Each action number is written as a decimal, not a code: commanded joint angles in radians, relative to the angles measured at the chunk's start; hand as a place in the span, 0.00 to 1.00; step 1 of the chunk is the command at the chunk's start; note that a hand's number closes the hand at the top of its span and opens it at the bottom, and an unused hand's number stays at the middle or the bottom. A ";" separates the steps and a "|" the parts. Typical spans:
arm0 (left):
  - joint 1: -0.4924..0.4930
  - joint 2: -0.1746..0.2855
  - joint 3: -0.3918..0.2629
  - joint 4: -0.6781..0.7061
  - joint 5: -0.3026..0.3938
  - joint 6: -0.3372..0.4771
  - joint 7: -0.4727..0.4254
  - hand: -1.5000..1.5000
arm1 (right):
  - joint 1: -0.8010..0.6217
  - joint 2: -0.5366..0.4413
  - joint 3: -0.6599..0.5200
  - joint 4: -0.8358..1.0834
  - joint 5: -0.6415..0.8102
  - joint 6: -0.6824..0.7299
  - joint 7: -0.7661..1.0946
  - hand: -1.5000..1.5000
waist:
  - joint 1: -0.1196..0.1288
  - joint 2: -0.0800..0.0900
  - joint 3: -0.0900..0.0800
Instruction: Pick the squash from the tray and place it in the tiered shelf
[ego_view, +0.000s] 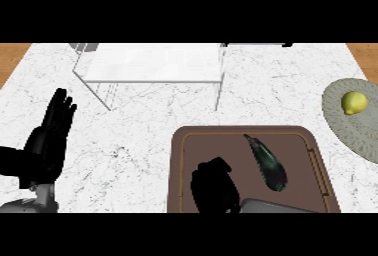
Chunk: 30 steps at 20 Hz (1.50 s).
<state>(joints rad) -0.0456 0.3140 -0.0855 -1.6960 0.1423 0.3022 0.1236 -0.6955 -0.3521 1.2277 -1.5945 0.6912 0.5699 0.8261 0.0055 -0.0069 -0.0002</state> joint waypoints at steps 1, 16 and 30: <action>-0.014 0.008 0.029 0.016 0.000 -0.025 0.006 0.50 | 0.018 0.008 0.041 0.022 0.120 0.007 -0.054 1.00 | -0.001 0.007 0.000; -0.077 -0.017 -0.023 0.042 -0.014 -0.029 0.018 0.50 | 0.039 0.350 -0.311 0.174 -0.061 -0.604 0.457 1.00 | 0.065 0.014 0.000; -0.066 -0.024 -0.004 0.065 -0.009 -0.026 0.011 0.50 | -0.315 0.351 -0.514 0.113 0.123 -0.830 0.636 1.00 | 0.045 -0.012 -0.004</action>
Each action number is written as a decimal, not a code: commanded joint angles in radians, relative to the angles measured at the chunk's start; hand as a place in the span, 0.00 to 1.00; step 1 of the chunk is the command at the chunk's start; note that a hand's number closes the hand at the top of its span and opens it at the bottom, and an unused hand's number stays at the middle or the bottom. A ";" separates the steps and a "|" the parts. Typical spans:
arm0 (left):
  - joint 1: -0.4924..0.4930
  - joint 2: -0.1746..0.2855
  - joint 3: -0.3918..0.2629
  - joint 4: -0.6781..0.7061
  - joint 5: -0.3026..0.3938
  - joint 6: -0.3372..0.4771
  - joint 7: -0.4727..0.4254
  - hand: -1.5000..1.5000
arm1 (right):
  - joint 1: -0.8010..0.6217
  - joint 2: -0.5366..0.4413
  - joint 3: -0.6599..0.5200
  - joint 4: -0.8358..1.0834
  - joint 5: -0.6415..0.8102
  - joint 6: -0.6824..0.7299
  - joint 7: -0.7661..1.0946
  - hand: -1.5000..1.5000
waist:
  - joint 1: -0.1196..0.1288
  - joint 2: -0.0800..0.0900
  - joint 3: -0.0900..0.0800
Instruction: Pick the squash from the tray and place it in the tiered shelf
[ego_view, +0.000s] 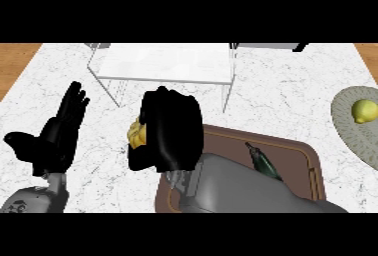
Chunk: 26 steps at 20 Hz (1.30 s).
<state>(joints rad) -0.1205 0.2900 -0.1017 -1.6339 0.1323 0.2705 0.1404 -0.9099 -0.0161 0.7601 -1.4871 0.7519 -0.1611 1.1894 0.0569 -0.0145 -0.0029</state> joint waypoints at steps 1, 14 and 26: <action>0.000 0.016 0.007 0.001 -0.001 -0.009 0.011 0.50 | -0.125 0.015 -0.057 0.020 0.066 -0.086 0.295 1.00 | -0.006 -0.005 -0.001; 0.014 -0.017 -0.006 0.007 -0.021 0.005 -0.017 0.50 | -0.313 0.015 -0.194 0.227 0.128 -0.095 0.297 1.00 | -0.014 0.008 0.000; -0.016 -0.003 0.016 -0.010 -0.014 -0.013 0.011 0.50 | -0.291 0.015 -0.217 0.459 0.173 -0.355 0.161 1.00 | -0.006 0.020 0.002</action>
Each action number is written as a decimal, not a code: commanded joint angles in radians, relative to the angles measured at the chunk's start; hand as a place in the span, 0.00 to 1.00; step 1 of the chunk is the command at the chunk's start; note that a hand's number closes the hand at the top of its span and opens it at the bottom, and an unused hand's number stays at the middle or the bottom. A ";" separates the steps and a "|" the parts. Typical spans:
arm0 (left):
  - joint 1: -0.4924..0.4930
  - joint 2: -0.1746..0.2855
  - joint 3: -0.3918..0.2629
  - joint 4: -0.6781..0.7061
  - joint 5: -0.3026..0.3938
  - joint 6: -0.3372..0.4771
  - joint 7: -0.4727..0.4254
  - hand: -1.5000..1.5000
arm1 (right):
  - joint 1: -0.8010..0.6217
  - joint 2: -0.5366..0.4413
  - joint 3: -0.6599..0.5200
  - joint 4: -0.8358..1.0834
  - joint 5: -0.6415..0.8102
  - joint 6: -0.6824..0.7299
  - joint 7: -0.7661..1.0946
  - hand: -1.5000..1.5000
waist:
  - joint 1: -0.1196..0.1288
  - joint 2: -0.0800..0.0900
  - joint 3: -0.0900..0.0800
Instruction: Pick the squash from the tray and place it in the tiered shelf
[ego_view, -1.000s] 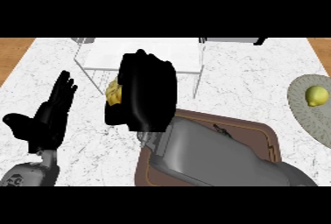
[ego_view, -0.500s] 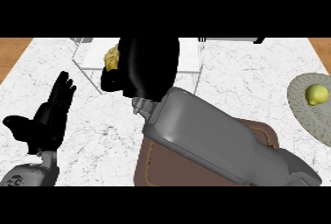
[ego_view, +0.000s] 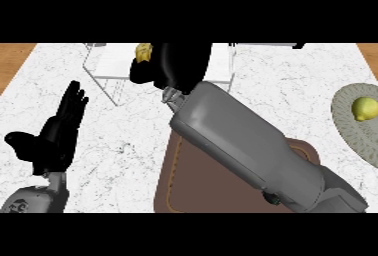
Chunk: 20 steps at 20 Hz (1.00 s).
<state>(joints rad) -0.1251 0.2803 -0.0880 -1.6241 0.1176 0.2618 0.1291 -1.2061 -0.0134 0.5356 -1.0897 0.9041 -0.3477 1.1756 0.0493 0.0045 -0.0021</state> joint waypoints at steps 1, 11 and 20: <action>-0.052 -0.007 0.003 0.022 -0.006 0.005 0.018 0.50 | -0.015 0.013 -0.023 0.093 0.012 -0.169 0.155 1.00 | -0.005 0.006 0.001; -0.023 0.015 0.039 0.026 0.026 -0.053 -0.009 0.50 | -0.107 0.013 -0.021 0.361 -0.075 -0.262 0.030 1.00 | 0.015 0.008 0.000; -0.027 -0.029 -0.002 -0.005 -0.028 -0.005 0.001 0.50 | -0.084 0.013 -0.143 0.483 -0.249 -0.461 -0.162 0.00 | 0.024 0.014 0.001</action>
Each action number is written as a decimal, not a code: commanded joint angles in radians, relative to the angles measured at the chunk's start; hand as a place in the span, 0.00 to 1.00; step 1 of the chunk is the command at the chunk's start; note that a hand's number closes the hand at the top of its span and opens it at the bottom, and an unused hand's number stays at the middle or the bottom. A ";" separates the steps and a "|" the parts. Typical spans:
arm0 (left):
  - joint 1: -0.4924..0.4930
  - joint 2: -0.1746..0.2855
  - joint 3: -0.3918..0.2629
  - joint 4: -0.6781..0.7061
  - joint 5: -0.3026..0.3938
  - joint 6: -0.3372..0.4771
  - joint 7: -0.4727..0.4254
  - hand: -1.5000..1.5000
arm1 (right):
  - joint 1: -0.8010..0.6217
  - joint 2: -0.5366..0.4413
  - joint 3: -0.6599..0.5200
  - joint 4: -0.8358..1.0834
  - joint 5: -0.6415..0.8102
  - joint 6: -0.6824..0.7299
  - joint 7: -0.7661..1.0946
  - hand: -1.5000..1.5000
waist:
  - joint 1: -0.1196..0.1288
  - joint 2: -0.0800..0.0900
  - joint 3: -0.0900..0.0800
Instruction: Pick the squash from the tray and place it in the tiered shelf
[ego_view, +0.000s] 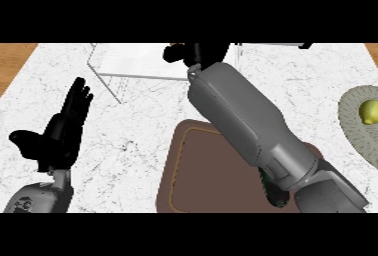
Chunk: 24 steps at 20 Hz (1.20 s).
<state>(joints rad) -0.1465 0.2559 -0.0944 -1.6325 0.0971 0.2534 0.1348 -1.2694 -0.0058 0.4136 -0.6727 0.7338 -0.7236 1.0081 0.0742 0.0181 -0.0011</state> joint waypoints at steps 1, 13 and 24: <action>-0.023 -0.032 -0.020 0.018 -0.033 0.031 0.008 0.50 | -0.052 0.005 0.009 0.079 -0.101 -0.091 0.010 0.00 | 0.008 0.002 0.000; 0.043 0.037 0.062 -0.020 0.026 -0.050 0.002 0.50 | -0.119 0.006 -0.055 0.051 -0.235 -0.258 -0.177 0.00 | -0.022 -0.011 0.001; 0.126 0.005 0.077 -0.037 0.006 -0.011 -0.008 0.50 | -0.017 -0.069 -0.094 -0.138 -0.076 -0.263 0.104 0.00 | -0.116 -0.041 0.001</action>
<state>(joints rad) -0.0576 0.2614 -0.0310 -1.6699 0.0904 0.2530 0.1392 -1.3201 -0.0435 0.3320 -0.7186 0.6147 -0.9522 0.9792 -0.0186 -0.0152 0.0000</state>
